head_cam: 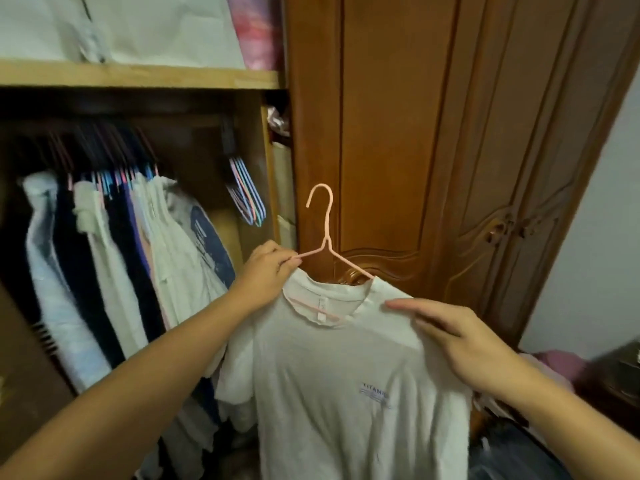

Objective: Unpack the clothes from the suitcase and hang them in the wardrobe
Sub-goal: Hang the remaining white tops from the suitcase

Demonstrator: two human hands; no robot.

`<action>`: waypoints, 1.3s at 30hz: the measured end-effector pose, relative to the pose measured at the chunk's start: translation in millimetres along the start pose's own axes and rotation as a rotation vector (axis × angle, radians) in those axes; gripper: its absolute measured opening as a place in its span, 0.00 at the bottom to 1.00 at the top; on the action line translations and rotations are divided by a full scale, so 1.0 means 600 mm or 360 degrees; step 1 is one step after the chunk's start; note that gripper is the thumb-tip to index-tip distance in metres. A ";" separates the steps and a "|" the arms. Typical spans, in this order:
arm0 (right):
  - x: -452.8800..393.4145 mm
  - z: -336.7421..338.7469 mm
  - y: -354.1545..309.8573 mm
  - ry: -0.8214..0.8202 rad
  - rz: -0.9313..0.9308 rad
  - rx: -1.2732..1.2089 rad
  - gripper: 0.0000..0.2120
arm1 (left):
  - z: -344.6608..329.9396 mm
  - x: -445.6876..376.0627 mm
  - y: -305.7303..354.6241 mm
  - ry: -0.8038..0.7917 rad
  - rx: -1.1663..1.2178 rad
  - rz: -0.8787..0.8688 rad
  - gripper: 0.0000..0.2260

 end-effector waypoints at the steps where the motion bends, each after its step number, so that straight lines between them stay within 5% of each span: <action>1: -0.015 -0.008 -0.001 0.0071 -0.0017 -0.0015 0.23 | 0.001 -0.001 -0.017 -0.0055 -0.0192 0.0069 0.15; 4: -0.044 -0.027 -0.010 0.0182 0.0004 -0.0061 0.24 | 0.052 0.006 -0.075 -0.0047 -0.0829 0.0186 0.18; 8: -0.079 -0.022 -0.069 0.0306 0.0149 0.0020 0.27 | 0.191 0.042 -0.166 0.0289 -0.1257 0.0288 0.26; 11: -0.119 -0.058 -0.145 0.0354 0.0387 0.0109 0.29 | 0.287 0.056 -0.225 0.0460 -0.1126 0.0499 0.31; 14: -0.185 -0.132 -0.200 0.0371 0.0491 0.0215 0.28 | 0.305 0.057 -0.285 0.0243 -0.0884 0.0687 0.33; 25: -0.450 -0.246 -0.413 0.0598 0.0423 0.0433 0.27 | 0.321 0.057 -0.316 0.0089 -0.0673 0.0680 0.35; 31: -0.521 -0.303 -0.434 0.0688 0.0471 0.0475 0.21 | 0.334 0.064 -0.322 0.0130 -0.0527 0.0651 0.32; 39: -0.543 -0.287 -0.441 0.0770 0.0553 0.0409 0.29 | 0.330 0.056 -0.321 0.0197 -0.0494 0.0629 0.30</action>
Point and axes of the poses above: each hand's wrist, its own x-axis away from the middle knuckle, its own z-axis out of the back of the hand, y = z × x, the point moved 9 cm from there along -x, towards the middle knuckle, and after that the axes turned 15 degrees about -z, right-handed, at the moved point
